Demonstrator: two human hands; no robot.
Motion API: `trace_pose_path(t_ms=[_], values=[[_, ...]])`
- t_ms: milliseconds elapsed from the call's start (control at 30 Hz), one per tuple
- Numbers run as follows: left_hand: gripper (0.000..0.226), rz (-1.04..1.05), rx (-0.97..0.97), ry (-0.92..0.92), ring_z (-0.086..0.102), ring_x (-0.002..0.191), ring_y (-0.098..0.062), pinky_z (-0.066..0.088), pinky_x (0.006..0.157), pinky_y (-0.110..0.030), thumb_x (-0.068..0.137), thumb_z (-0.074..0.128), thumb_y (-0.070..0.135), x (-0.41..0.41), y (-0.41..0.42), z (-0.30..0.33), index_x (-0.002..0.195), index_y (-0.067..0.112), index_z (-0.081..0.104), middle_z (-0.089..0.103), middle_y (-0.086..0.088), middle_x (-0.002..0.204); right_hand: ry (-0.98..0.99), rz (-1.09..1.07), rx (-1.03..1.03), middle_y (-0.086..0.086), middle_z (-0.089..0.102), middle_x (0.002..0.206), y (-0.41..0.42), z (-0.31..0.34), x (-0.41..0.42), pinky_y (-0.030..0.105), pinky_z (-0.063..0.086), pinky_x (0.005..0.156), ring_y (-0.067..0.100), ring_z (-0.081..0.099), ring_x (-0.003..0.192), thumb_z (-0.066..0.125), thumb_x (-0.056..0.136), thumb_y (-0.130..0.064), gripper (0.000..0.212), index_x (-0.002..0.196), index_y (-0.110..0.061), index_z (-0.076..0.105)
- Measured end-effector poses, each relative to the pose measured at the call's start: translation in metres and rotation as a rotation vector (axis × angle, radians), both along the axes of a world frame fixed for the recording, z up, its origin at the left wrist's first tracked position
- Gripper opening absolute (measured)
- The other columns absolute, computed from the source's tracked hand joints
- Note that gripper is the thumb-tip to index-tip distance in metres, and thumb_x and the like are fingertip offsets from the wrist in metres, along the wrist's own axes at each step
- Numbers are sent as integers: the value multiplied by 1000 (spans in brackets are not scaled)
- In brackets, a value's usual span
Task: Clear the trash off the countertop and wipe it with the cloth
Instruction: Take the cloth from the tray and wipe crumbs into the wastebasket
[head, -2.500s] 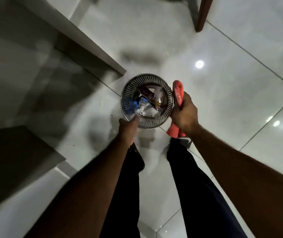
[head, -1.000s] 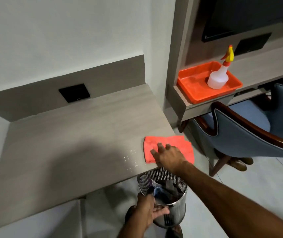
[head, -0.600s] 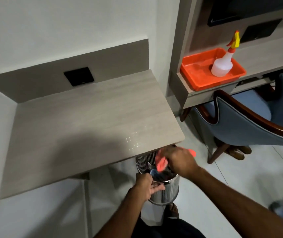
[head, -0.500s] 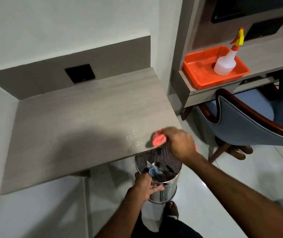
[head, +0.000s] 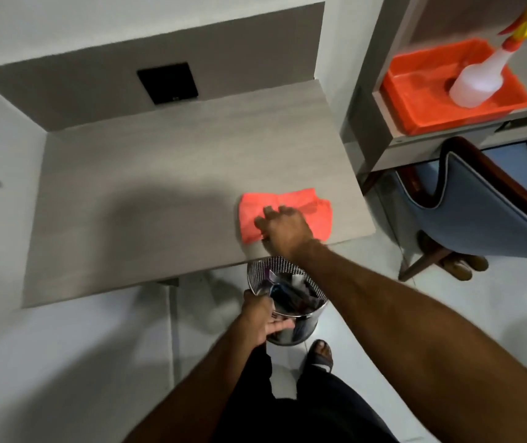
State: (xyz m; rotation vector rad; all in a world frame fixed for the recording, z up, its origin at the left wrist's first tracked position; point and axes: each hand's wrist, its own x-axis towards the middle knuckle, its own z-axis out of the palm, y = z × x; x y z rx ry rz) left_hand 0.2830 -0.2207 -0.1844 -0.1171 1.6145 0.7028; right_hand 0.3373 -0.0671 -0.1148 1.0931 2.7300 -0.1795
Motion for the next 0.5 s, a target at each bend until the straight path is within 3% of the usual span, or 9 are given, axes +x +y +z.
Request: trace_pose_path(t_ms=[100,167,200,300,400,500], values=[[31,-22,33,0,74,83,-39,64,52,-42,99,47,15,-7,-2,4,129,7,51,70,-23,116,31,190,13,11,64,123,-52,-5,29,39,51,81,36,64,98,61,81,-17,32,112,-21,66],[30,-25,48,-17,75,71,-35,63,49,-39,98,48,12,-9,-5,0,125,4,55,77,-18,96,10,239,-91,7,69,114,-85,-13,58,37,54,75,32,68,92,62,81,-19,24,104,-22,70],[29,-23,44,-32,76,66,-33,62,48,-39,98,45,8,-8,-7,-2,124,3,56,79,-16,86,-32,208,-164,5,69,117,-96,-20,73,37,54,76,31,68,95,57,86,-20,26,110,-23,67],[34,-37,12,-61,78,68,-36,61,48,-42,98,31,2,5,-14,-18,126,13,47,79,-18,94,-1,-27,-260,2,60,137,-117,-37,116,39,50,92,29,61,114,47,88,-18,46,132,-25,56],[50,-148,22,27,77,84,-37,63,56,-48,88,34,0,23,-16,-47,128,29,42,70,-13,120,147,-250,-232,4,70,123,-120,-48,132,38,56,84,30,69,100,60,69,-12,50,117,-22,70],[50,-187,12,1,78,85,-35,64,64,-55,77,56,22,41,-13,-95,126,32,52,75,-10,115,275,-482,-254,11,72,118,-119,-84,149,42,56,88,36,69,100,55,66,-16,51,114,-14,73]])
